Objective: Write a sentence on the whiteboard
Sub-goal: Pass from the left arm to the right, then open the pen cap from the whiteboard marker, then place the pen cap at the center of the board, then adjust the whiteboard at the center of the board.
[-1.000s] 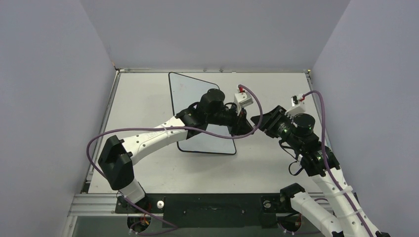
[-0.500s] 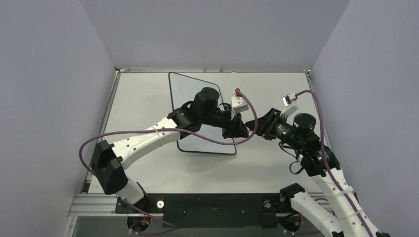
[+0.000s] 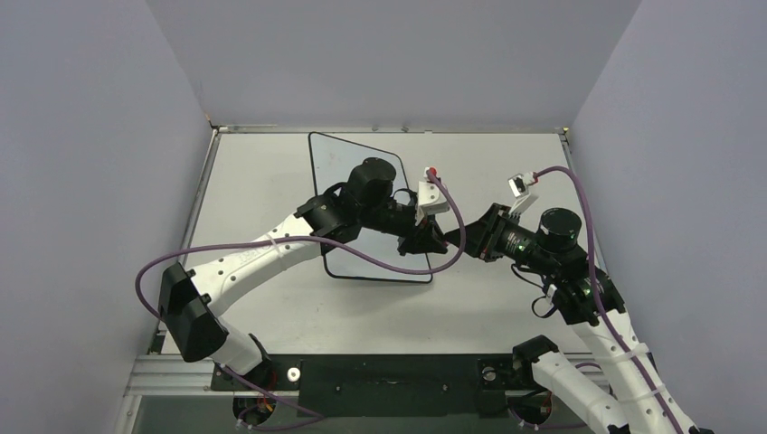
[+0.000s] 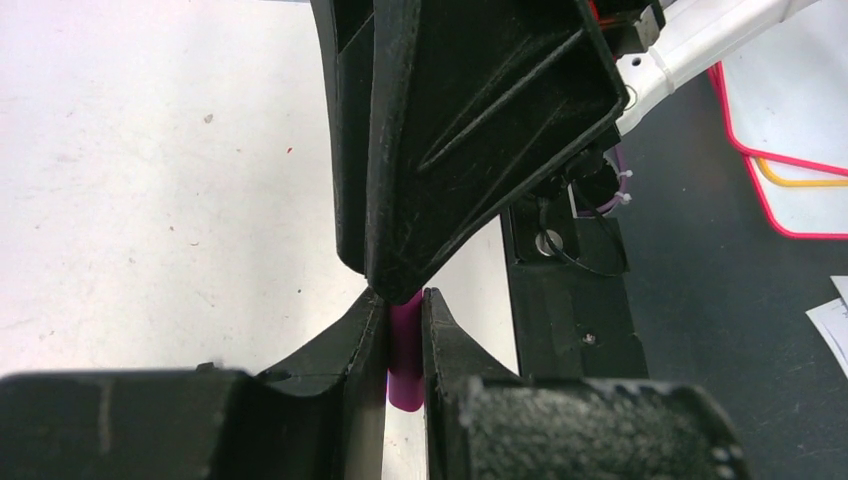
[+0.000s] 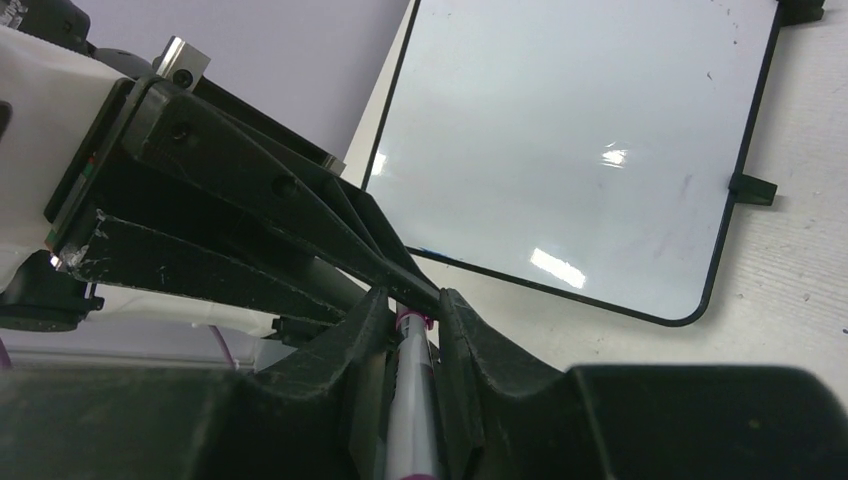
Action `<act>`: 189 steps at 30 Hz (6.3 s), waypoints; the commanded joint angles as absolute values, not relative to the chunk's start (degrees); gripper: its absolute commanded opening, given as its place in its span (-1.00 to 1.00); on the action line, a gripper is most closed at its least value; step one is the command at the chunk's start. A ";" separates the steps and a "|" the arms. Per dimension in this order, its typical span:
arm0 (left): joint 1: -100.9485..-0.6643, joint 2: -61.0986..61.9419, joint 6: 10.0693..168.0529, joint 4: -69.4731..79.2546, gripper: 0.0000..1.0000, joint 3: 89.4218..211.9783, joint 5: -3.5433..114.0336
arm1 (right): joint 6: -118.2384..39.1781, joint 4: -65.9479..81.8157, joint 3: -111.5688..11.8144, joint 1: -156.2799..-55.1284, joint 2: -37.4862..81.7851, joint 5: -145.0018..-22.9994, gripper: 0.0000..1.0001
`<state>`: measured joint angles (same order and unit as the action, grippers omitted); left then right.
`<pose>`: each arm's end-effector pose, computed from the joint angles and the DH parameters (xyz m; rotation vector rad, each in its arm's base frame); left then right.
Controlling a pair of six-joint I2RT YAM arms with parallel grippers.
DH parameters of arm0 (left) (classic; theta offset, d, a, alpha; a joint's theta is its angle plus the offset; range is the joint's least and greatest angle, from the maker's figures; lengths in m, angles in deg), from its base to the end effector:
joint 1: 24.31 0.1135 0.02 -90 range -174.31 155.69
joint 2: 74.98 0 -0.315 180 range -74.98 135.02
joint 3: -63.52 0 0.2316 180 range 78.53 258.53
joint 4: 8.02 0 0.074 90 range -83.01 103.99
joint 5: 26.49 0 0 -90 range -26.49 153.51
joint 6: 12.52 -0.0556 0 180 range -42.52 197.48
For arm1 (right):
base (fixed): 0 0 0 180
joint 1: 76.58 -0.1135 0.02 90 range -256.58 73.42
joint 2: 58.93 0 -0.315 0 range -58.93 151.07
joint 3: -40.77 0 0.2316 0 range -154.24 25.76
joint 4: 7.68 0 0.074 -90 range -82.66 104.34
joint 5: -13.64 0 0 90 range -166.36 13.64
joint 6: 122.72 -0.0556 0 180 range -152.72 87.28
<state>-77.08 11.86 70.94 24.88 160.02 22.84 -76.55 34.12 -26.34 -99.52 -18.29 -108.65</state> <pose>0.1755 -0.2908 0.4210 1.4266 1.5098 -1.2098 0.0851 0.0683 0.3899 -0.0704 2.0105 1.2993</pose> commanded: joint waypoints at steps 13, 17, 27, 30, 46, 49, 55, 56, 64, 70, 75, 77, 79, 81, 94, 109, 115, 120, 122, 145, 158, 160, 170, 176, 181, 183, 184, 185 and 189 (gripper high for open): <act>-77.09 10.40 66.25 28.70 -1.00 164.51 24.82 | -75.61 32.13 -27.62 -99.81 -19.23 -113.92 -1.00; -75.97 10.63 69.02 30.05 -0.52 166.05 26.80 | -76.71 32.13 -27.62 -99.73 -19.23 -112.06 -1.00; -72.80 1.90 74.58 21.62 -0.20 154.07 30.41 | -78.70 31.73 -27.70 -99.78 -19.72 -108.55 -1.00; -72.56 1.46 75.72 18.70 -0.17 151.95 30.59 | -78.44 31.78 -28.11 -99.77 -18.82 -108.92 -1.00; -75.20 7.24 74.69 18.15 -0.11 155.26 28.25 | -78.89 31.75 -28.16 -99.73 -18.17 -109.78 -1.00; -75.91 8.10 74.16 18.40 -0.13 155.85 28.48 | -79.17 31.71 -28.22 -99.79 -18.02 -110.23 -1.00; -76.98 8.88 73.29 18.44 -0.41 156.68 29.01 | -80.83 29.14 -26.74 -99.88 -17.62 -111.00 -1.00; -77.07 8.98 73.15 18.56 -0.53 156.89 29.03 | -81.31 28.79 -26.30 -99.83 -17.62 -111.13 -1.00; -77.68 9.40 71.42 19.14 -1.00 157.08 31.25 | -82.02 26.89 -25.28 -100.11 -17.66 -111.60 -1.00; -78.57 6.38 70.52 14.89 -1.00 151.54 37.69 | -81.32 29.39 -25.92 -99.84 -16.34 -110.48 -1.00; -79.01 3.63 69.34 15.62 -1.00 148.56 40.94 | -80.32 31.45 -27.37 -98.33 -15.17 -110.78 -1.00; -79.10 2.63 69.02 16.54 -1.00 147.28 42.27 | -79.43 32.46 -27.96 -97.27 -14.99 -110.94 -1.00; -79.09 1.44 68.88 17.35 -1.00 145.97 43.41 | -78.76 33.80 -28.54 -95.94 -14.68 -111.40 -1.00; -79.11 -0.01 69.12 17.36 -1.00 144.50 44.40 | -78.40 34.33 -28.93 -94.57 -14.52 -112.22 -1.00; -79.24 -4.44 70.63 18.28 -1.00 140.22 46.38 | -76.87 36.57 -30.93 -89.79 -13.88 -114.50 -1.00; -79.15 -14.63 76.73 23.85 -1.00 138.60 61.16 | -75.20 41.00 -37.56 -87.03 -13.81 -108.16 -1.00; -77.07 -20.03 85.73 29.94 -1.00 138.40 80.11 | -74.05 43.15 -37.76 -87.02 -14.12 -102.72 -1.00; -63.36 -22.42 96.13 36.69 -1.00 137.17 87.17 | -73.78 43.41 -36.77 -87.20 -13.59 -102.18 -1.00; -55.52 -23.19 98.73 37.92 -1.00 135.73 85.10 | -73.64 43.59 -36.44 -87.17 -13.49 -101.80 -1.00; -25.86 -6.76 117.02 16.81 -1.00 111.40 81.56 | -72.86 43.25 -31.02 -90.63 -12.95 -95.08 -1.00; -21.29 -7.47 117.69 10.72 -0.39 107.29 79.84 | -72.27 42.76 -30.01 -90.79 -12.44 -93.41 -1.00; -21.05 -7.07 117.73 10.76 -0.32 107.42 79.73 | -72.17 42.76 -30.17 -90.71 -12.39 -93.27 -1.00; -20.79 -12.14 116.95 11.69 -0.16 112.33 76.02 | -71.80 42.79 -29.77 -90.82 -12.15 -93.18 -1.00; -21.79 -7.64 113.95 7.97 -0.11 121.45 66.61 | -71.32 43.16 -29.81 -90.89 -12.39 -93.29 -1.00; -24.64 4.23 110.50 10.43 -0.24 135.61 64.86 | -70.15 44.35 -30.40 -90.90 -12.83 -92.19 -1.00; -27.84 9.30 108.68 14.84 -0.31 141.44 67.45 | -69.58 45.19 -30.94 -90.90 -13.16 -91.71 -1.00; -28.45 10.79 108.50 16.28 -0.32 145.26 68.42 | -69.11 45.47 -31.11 -90.90 -13.33 -91.59 -1.00; -29.85 13.43 108.11 18.61 -0.34 146.87 70.32 | -68.93 45.96 -31.53 -90.88 -13.56 -91.37 -1.00; -34.21 18.37 106.66 23.26 -0.35 154.71 76.34 | -67.97 47.36 -32.34 -90.82 -14.21 -90.87 -1.00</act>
